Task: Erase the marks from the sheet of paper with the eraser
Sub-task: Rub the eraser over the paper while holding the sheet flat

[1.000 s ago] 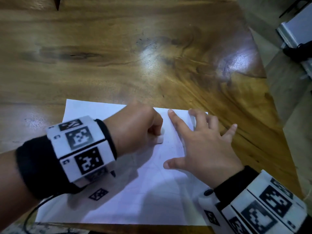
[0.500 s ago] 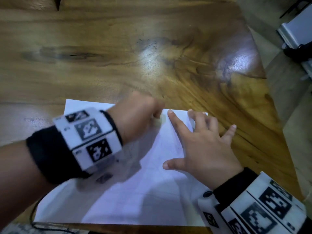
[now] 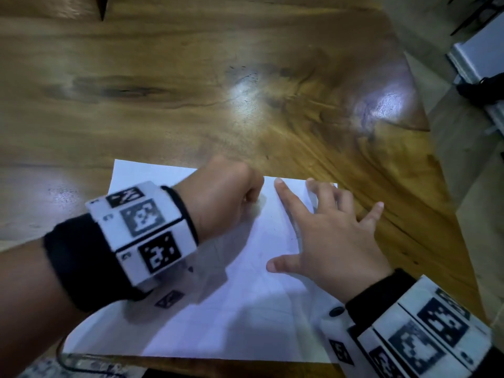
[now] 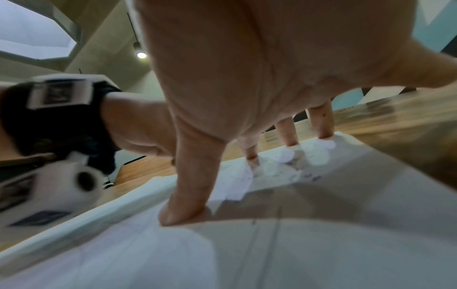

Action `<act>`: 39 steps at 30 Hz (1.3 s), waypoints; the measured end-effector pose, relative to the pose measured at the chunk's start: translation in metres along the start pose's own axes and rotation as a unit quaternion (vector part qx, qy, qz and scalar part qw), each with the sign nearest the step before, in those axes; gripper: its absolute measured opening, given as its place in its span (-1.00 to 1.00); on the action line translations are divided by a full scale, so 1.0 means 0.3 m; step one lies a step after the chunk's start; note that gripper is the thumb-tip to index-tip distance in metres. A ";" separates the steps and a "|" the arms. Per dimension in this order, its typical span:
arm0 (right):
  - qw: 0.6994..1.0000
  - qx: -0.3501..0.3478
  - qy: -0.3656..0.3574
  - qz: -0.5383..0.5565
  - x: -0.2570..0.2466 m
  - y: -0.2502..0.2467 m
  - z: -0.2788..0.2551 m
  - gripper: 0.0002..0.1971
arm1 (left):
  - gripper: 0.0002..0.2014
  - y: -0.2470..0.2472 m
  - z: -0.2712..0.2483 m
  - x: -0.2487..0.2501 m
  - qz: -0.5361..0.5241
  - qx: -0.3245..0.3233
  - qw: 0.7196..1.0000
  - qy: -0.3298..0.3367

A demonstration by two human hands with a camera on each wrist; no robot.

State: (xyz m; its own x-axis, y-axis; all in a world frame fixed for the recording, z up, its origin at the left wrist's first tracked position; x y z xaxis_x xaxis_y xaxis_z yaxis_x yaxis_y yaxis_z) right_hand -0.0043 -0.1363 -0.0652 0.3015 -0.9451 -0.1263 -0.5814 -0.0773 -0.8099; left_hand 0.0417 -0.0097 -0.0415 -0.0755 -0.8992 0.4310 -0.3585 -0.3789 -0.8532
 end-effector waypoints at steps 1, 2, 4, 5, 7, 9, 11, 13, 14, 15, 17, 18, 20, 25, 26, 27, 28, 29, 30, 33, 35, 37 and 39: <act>1.000 0.000 0.000 0.000 0.000 0.000 -0.002 0.12 | -0.96 0.024 -0.033 0.001 0.002 -0.022 1.000 0.012; 1.000 0.001 -0.001 0.000 0.000 -0.001 -0.002 0.12 | -0.94 0.048 -0.072 0.002 0.005 -0.045 0.999 0.027; 1.000 0.002 -0.001 0.002 0.001 0.001 -0.002 0.13 | -0.93 0.081 -0.112 -0.004 0.001 -0.089 0.995 0.033; 1.000 0.001 -0.002 0.003 0.001 0.002 -0.001 0.13 | -0.96 0.077 -0.103 -0.009 -0.001 -0.097 0.995 0.027; 1.000 -0.001 -0.001 0.002 0.001 0.004 0.001 0.13 | -0.94 0.038 -0.045 -0.007 0.002 -0.068 0.998 0.017; 1.000 0.002 -0.001 0.003 0.001 0.004 0.000 0.12 | -0.95 -0.009 0.019 -0.004 0.003 -0.016 1.000 -0.001; 1.000 0.004 -0.002 0.002 0.002 0.003 -0.004 0.11 | -0.97 -0.017 0.035 -0.005 0.012 0.007 1.000 -0.010; 1.000 0.004 -0.002 0.004 0.003 0.004 -0.006 0.12 | -0.97 0.012 -0.021 -0.011 0.001 -0.009 1.000 0.007; 1.000 0.006 -0.003 0.005 0.004 0.004 -0.005 0.12 | -0.95 0.036 -0.060 -0.012 -0.001 -0.030 0.999 0.020; 1.000 0.008 -0.004 0.006 0.004 0.005 -0.005 0.12 | -0.92 0.058 -0.097 -0.010 -0.003 -0.056 0.998 0.028; 1.000 0.008 -0.005 0.007 0.003 0.006 -0.002 0.13 | -0.93 0.079 -0.114 -0.016 -0.009 -0.087 0.996 0.023; 1.000 0.008 -0.005 0.006 0.003 0.006 0.000 0.13 | -0.96 0.067 -0.094 -0.015 -0.012 -0.081 0.997 0.016; 1.000 0.008 -0.004 0.004 0.002 0.006 0.001 0.13 | -0.95 0.026 -0.017 -0.004 -0.012 -0.046 0.999 -0.013; 1.000 0.012 -0.011 0.000 0.001 0.002 -0.003 0.12 | -0.98 0.002 0.045 0.032 -0.010 -0.010 0.999 -0.033; 1.000 0.013 -0.012 0.001 0.001 0.002 -0.003 0.12 | -0.96 0.029 0.008 0.042 -0.005 -0.025 1.000 -0.008; 1.000 0.014 -0.012 0.003 0.003 0.002 -0.002 0.13 | -0.94 0.057 -0.036 0.052 -0.001 -0.044 0.999 0.015; 1.000 0.015 -0.013 0.003 0.004 0.003 -0.001 0.13 | -0.91 0.082 -0.071 0.060 -0.004 -0.066 0.997 0.030; 1.000 0.015 -0.013 0.002 0.004 0.006 -0.001 0.13 | -0.90 0.098 -0.087 0.061 -0.009 -0.085 0.996 0.036; 1.000 0.017 -0.014 0.002 0.003 0.007 0.001 0.13 | -0.91 0.094 -0.080 0.060 -0.010 -0.090 0.995 0.035; 1.000 0.022 -0.014 0.004 0.003 0.008 0.003 0.13 | -0.91 0.022 0.019 0.055 -0.005 -0.029 1.000 0.003; 1.000 0.021 -0.016 0.003 0.003 0.006 0.001 0.12 | -0.92 -0.008 0.049 0.055 -0.014 0.013 1.000 -0.015; 1.000 0.022 -0.018 0.002 0.003 0.005 -0.002 0.13 | -0.91 0.031 -0.005 0.075 -0.008 -0.009 1.000 0.017; 1.000 0.025 -0.019 0.002 0.002 0.005 -0.001 0.15 | -0.88 0.094 -0.089 0.099 -0.009 -0.078 0.996 0.050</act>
State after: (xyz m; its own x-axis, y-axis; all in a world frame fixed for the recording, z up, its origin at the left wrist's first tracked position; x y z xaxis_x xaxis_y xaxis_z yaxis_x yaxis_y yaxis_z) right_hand -0.0052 -0.1372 -0.0664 0.3291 -0.9323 -0.1501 -0.5443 -0.0574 -0.8370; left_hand 0.0043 -0.0413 -0.0450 -0.1579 -0.8628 0.4804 -0.4995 -0.3499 -0.7925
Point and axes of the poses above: each hand's wrist, its own z-axis towards the middle knuckle, its own y-axis out of the palm, x = y × z, the point moved 7 cm from there along z, towards the middle knuckle, and after that the axes turned 12 degrees about -y, right-handed, at the moved point
